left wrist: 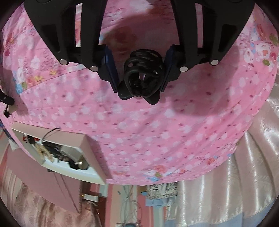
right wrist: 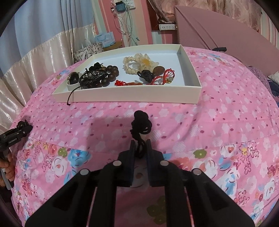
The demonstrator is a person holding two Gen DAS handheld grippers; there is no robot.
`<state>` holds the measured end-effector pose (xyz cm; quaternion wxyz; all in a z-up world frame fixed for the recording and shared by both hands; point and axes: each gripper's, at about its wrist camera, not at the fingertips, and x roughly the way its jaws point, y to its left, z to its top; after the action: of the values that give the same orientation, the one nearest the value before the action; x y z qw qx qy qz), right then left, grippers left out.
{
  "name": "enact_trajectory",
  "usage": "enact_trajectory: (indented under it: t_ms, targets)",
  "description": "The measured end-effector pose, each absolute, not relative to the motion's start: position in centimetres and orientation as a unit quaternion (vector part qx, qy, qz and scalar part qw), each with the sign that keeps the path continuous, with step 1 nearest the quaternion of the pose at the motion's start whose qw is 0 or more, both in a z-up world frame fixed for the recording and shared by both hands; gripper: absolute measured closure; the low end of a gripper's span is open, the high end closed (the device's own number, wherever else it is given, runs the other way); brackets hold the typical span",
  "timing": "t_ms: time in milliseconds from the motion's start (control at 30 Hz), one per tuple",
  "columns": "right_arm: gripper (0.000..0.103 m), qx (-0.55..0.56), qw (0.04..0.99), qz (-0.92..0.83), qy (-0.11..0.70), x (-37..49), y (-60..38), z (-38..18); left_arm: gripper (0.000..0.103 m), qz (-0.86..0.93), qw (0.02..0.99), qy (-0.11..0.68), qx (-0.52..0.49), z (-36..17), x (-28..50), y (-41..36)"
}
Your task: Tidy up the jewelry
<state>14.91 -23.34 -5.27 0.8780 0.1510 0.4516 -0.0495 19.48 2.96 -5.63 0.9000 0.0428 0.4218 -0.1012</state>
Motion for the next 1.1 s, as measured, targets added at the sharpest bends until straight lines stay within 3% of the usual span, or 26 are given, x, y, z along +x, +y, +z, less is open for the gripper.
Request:
enact_trajectory:
  t_ms: [567, 1100]
  targets:
    - [0.093, 0.176, 0.890, -0.039, 0.418, 13.4, -24.3, -4.5, 0.057, -0.201, 0.897, 0.392, 0.038, -4.5, 17.5, -8.2]
    - [0.093, 0.185, 0.910, -0.053, 0.366, 10.7, -23.9, -3.3, 0.057, -0.144, 0.915, 0.375, 0.033, -4.6, 16.7, -8.1]
